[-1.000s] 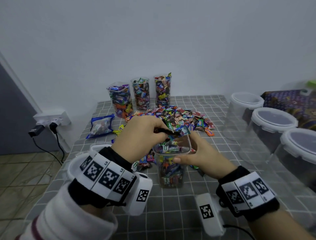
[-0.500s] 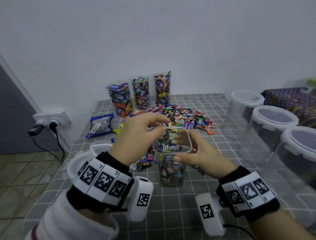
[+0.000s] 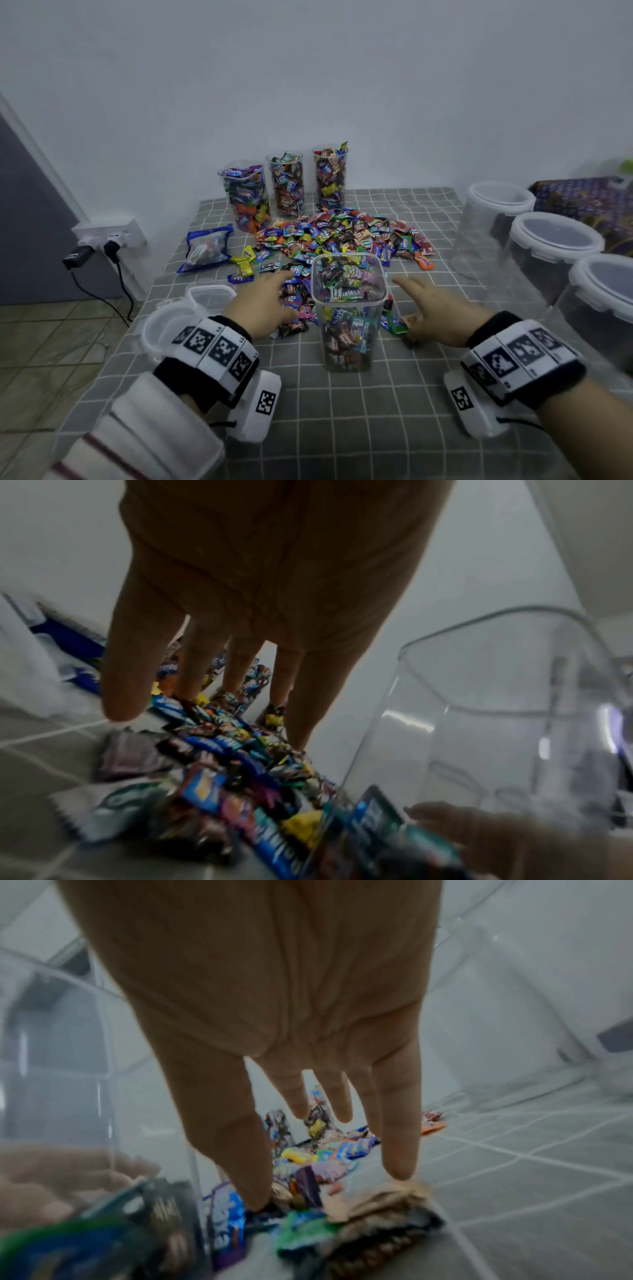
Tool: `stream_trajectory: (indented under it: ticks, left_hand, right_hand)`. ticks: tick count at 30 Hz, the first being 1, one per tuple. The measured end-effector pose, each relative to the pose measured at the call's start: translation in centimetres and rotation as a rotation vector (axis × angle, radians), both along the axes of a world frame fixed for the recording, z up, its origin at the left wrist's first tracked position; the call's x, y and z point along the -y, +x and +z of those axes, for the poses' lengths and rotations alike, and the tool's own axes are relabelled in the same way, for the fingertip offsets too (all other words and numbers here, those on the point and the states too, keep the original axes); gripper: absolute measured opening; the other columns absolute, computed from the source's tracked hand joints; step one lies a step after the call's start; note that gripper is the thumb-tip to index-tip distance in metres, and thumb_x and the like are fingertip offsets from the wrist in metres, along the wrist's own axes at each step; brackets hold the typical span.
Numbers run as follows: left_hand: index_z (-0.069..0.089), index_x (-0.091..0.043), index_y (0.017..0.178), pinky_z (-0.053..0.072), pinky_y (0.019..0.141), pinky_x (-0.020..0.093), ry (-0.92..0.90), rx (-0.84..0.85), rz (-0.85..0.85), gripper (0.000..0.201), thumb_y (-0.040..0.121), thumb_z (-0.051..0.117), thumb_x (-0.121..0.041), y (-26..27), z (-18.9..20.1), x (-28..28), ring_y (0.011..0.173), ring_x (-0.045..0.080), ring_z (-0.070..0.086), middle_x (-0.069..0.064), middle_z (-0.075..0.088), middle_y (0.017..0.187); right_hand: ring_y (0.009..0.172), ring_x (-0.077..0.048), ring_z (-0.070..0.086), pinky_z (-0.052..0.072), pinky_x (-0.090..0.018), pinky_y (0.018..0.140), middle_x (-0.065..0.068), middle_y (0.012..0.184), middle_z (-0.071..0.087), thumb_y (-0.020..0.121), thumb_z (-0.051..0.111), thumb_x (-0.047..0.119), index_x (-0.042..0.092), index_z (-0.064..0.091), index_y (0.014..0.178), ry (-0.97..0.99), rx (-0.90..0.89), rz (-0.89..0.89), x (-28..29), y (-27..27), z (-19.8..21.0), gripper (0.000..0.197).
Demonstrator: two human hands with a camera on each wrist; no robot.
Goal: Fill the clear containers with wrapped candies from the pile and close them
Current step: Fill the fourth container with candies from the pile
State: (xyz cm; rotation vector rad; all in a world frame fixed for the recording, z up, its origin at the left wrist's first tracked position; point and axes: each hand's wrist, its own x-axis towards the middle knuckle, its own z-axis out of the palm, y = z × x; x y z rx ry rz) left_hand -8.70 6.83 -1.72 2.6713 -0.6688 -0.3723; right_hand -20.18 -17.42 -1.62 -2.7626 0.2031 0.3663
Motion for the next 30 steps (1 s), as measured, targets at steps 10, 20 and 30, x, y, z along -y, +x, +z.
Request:
stream_trajectory:
  ticks: [10, 20, 30]
  left_hand:
    - [-0.005, -0.031, 0.151, 0.049, 0.091, 0.039, 0.422, -0.062, -0.043, 0.104, 0.08, 0.072, -0.033, 1.0, -2.0, 1.6, 0.114, 0.031, 0.055, 0.015, 0.043, 0.14]
    - [0.044, -0.025, 0.136, 0.048, 0.092, 0.039, 0.513, 0.1, -0.2, 0.045, 0.093, 0.051, -0.015, 0.1, -1.8, 3.1, 0.113, 0.03, 0.055, 0.013, 0.055, 0.127]
    - [0.064, -0.013, 0.11, 0.047, 0.081, 0.035, 0.451, 0.2, -0.184, 0.026, 0.095, 0.042, -0.01, -0.1, -1.4, 3.5, 0.101, 0.03, 0.059, 0.013, 0.064, 0.109]
  right_hand:
    - [0.129, -0.027, 0.041, 0.043, -0.034, 0.097, -0.006, 0.155, 0.015, 0.083, 0.065, 0.016, 0.024, -0.001, 0.151, -0.24, -0.17, 0.056, -1.2, 2.7, -1.2, 0.095]
    - [0.12, -0.029, 0.049, 0.043, -0.033, 0.095, -0.011, 0.133, 0.047, 0.091, 0.054, 0.015, 0.017, 0.042, 0.137, -0.338, -0.196, 0.146, -3.0, 3.9, -1.0, 0.048]
    - [0.109, -0.028, 0.055, 0.047, -0.033, 0.091, -0.009, 0.124, 0.052, 0.094, 0.046, 0.012, 0.015, 0.057, 0.119, -0.32, -0.119, 0.138, -2.8, 4.4, -1.2, 0.028]
